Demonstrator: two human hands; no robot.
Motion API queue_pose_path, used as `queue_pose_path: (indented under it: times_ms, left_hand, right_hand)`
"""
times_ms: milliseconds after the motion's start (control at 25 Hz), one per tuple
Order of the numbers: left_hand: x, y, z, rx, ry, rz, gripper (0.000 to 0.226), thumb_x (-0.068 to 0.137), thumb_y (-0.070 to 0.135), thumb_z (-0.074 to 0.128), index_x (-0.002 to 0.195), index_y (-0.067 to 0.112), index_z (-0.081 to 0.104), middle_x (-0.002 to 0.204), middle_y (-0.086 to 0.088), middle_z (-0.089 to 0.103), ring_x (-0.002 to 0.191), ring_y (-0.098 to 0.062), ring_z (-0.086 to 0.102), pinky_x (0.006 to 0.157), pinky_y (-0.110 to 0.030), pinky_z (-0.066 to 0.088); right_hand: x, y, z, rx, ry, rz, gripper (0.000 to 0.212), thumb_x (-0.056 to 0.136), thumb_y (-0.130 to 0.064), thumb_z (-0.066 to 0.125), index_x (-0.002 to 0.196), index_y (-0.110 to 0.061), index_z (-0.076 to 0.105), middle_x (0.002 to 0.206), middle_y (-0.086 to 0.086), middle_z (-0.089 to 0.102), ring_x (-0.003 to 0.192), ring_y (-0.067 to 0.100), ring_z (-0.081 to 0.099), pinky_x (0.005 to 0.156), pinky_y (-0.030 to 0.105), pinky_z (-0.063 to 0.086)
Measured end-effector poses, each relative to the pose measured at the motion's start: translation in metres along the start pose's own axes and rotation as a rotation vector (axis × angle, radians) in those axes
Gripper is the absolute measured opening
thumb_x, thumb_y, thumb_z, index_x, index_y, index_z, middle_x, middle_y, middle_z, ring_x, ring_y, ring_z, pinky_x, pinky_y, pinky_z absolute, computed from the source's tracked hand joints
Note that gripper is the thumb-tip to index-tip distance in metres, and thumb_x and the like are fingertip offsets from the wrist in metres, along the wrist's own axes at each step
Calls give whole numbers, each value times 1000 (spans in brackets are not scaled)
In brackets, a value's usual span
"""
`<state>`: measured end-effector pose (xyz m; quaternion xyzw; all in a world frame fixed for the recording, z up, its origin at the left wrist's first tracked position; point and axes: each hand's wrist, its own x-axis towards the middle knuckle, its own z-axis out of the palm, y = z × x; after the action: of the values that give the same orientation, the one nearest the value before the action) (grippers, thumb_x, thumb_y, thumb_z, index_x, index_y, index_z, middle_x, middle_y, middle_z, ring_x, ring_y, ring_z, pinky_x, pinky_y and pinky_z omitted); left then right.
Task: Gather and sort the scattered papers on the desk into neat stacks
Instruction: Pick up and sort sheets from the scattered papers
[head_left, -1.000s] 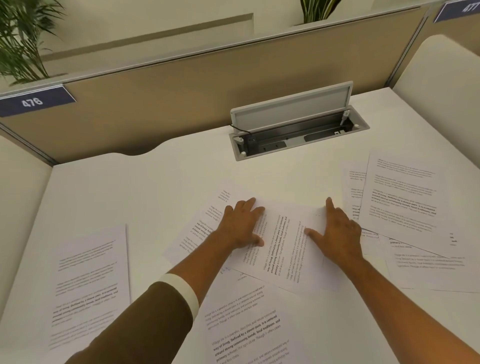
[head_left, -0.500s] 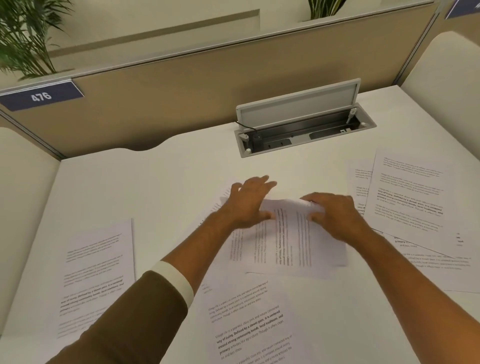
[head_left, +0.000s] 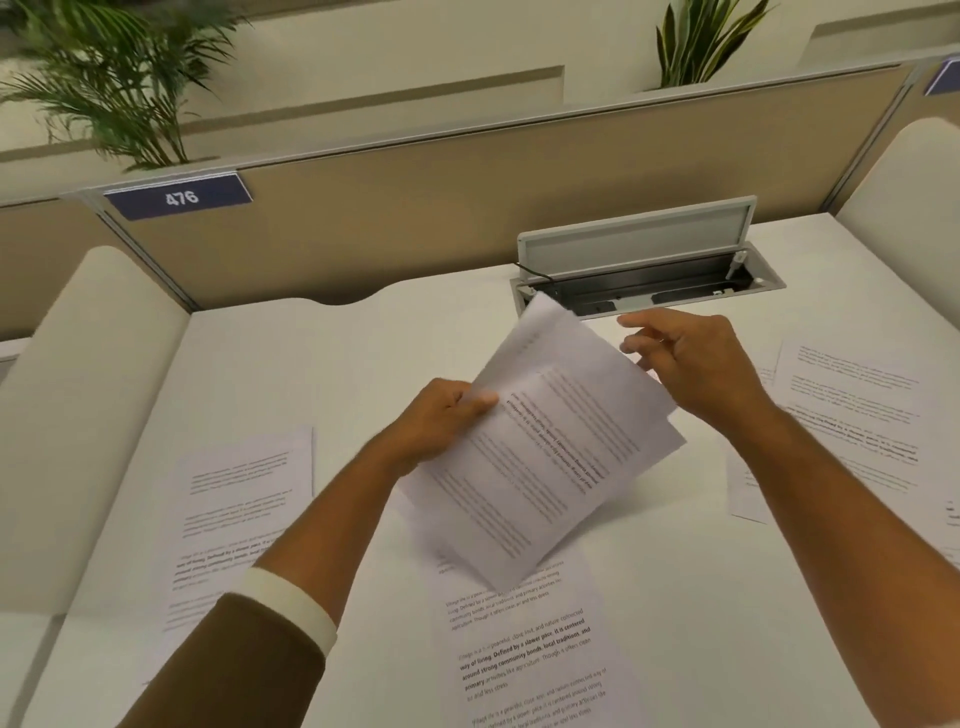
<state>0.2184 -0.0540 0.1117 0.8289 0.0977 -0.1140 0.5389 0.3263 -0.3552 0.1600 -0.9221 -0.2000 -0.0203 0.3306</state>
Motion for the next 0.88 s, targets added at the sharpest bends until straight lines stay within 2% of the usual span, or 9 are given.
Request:
queue_pose_path:
  times_ms: [80,160,280,440,640,680,760,800,880]
  left_hand:
    - [-17,-21,-9,-109,42,-54,31,99,48,71,89,21,82,93,-1,85,81,-21,83,63,-27,64]
    - [-28,-39,-12,-188,112,-104,28,89,45,83,96,17,83,97,-4,85,84,-25,84,66,-32,65]
    - [-35,-58,-11,-318,173,-177,36,81,39,93,104,13,82,100,-7,85,88,-30,84,70,-38,68]
    - [-38,-75,-11,-443,232,-231,27,102,38,72,112,14,81,105,-9,85,94,-31,82,81,-45,67]
    - [-35,-92,-9,-568,195,-311,25,110,29,60,125,14,74,116,-11,83,105,-33,80,95,-51,63]
    - [-33,-94,-8,-552,195,-312,25,110,26,59,126,14,74,117,-11,82,106,-32,80,95,-51,63]
    - [-30,-98,-5,-470,221,-294,20,109,19,61,122,17,75,118,-10,82,101,-28,81,89,-46,66]
    - [-29,-99,-4,-417,243,-281,17,108,16,62,117,20,76,118,-9,82,97,-24,82,84,-41,66]
    - [-27,-100,-4,-298,280,-253,19,104,11,67,109,27,77,117,-5,82,92,-19,82,80,-36,67]
  right_hand:
    - [3,0,10,68,-72,72,47,96,-38,72,140,-28,63,123,-2,74,103,23,72,89,38,57]
    - [-2,-2,27,174,-282,132,67,85,-42,84,145,-31,54,128,-8,64,106,19,67,86,37,60]
    - [-13,6,58,197,-377,169,59,82,-27,89,134,-26,60,120,-2,71,91,17,72,70,28,61]
    - [-17,23,64,162,-255,277,56,88,-21,84,139,-23,60,89,-5,77,70,18,75,63,26,56]
    - [-30,34,64,311,-464,425,60,87,-33,84,139,-25,55,109,-1,76,86,21,77,59,30,57]
    - [-37,33,73,263,-517,440,68,84,-37,86,142,-24,53,120,3,73,94,23,75,63,30,56]
    - [-53,31,97,2,-550,386,87,79,-50,87,151,-22,46,145,10,59,123,28,63,89,35,54]
    - [-62,29,110,-143,-538,329,99,76,-58,86,156,-22,40,156,9,48,137,28,52,104,40,49]
    - [-77,22,127,-357,-529,126,119,69,-71,82,163,-27,25,170,1,27,152,26,34,118,49,36]
